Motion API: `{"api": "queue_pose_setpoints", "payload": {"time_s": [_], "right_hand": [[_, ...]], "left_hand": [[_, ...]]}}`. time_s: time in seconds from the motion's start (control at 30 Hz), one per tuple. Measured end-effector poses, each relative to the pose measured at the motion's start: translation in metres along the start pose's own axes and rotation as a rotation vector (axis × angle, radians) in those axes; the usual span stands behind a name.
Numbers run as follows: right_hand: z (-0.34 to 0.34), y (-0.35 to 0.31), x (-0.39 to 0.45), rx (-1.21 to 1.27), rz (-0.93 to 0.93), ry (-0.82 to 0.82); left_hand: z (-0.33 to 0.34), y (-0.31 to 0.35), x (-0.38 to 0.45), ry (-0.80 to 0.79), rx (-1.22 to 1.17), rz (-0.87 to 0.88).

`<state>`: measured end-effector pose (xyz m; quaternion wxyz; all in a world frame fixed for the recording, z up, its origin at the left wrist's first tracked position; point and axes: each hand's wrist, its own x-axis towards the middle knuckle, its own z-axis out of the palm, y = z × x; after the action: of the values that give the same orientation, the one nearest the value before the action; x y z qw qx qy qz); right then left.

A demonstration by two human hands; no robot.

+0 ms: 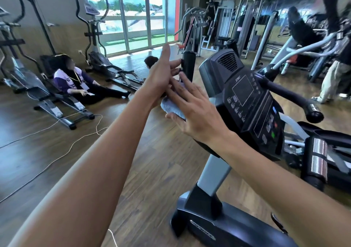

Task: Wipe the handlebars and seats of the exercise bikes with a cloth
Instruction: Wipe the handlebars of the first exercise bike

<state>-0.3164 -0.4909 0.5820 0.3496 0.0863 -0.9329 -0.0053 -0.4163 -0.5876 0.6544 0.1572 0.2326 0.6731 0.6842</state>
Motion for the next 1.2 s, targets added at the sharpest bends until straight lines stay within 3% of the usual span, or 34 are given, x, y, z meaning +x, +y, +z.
{"api": "queue_pose_setpoints", "payload": {"time_s": [0.13,0.33,0.5,0.67,0.8,0.97,1.03,1.2], "right_hand": [[0.001,0.002,-0.002,0.110,-0.005,0.060],[-0.025,0.007,-0.034,0.153,0.063,-0.102],[-0.019,0.016,-0.036,0.126,0.087,-0.002],[-0.017,0.010,-0.022,0.198,0.152,-0.093],[-0.046,0.009,-0.076,0.127,0.000,-0.072],[-0.056,0.014,-0.103,0.063,-0.042,-0.053],[-0.046,0.013,-0.084,0.022,-0.074,-0.048],[-0.044,0.005,-0.078,0.119,0.100,-0.007]], "left_hand": [[-0.001,0.002,0.003,0.037,-0.039,-0.036],[0.002,0.003,0.000,0.012,0.052,-0.022],[0.011,-0.001,-0.009,-0.040,0.127,0.052],[0.015,0.000,-0.008,0.017,0.216,0.089],[0.020,-0.011,-0.008,0.076,0.455,0.193],[0.027,-0.025,-0.006,0.125,0.710,0.369],[0.032,-0.029,-0.005,0.169,0.747,0.376],[0.043,-0.036,-0.012,0.273,0.633,0.394]]}}
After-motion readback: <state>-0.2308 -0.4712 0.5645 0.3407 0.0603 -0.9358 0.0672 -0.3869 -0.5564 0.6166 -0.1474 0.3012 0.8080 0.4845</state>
